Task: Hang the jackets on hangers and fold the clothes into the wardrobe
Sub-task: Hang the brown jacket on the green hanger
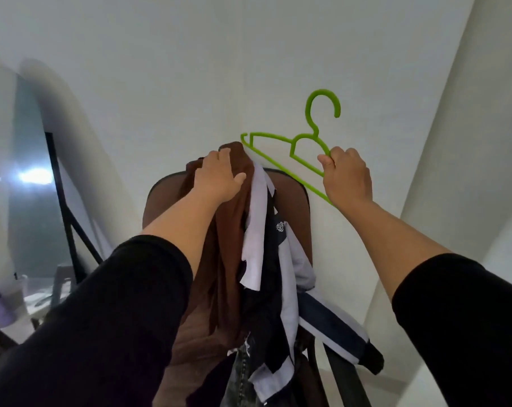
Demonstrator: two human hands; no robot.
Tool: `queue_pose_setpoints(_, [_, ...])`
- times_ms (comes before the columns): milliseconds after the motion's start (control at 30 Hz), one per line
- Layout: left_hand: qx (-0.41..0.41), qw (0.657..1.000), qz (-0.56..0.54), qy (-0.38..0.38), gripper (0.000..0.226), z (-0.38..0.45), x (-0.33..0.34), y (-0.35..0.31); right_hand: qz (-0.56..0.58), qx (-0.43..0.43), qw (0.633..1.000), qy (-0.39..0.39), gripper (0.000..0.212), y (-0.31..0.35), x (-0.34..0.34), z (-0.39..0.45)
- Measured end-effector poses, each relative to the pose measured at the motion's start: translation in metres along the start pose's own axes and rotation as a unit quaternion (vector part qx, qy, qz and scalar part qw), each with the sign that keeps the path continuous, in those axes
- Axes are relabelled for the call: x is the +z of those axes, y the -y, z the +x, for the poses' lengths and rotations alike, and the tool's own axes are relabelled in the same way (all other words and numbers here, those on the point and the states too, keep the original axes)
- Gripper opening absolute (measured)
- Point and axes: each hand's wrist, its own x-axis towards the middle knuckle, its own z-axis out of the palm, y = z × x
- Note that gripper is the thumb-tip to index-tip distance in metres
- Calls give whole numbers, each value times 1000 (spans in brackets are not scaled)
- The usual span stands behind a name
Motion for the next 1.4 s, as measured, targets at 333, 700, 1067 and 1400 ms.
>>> queue_pose_setpoints(333, [-46, 996, 43, 59, 73, 57, 62, -1, 1, 3, 1000, 24, 39, -17, 55, 28])
queue_pose_setpoints(700, [-141, 982, 128, 16, 43, 104, 101, -3, 39, -16, 997, 57, 41, -42, 110, 82])
queue_pose_setpoints(1067, [-268, 907, -262, -193, 33, 103, 8, 18, 146, 5, 989, 28, 34, -18, 103, 85])
queue_pose_setpoints(1400, [-202, 810, -521, -177, 19, 63, -103, 7, 296, -14, 952, 77, 28, 76, 50, 54])
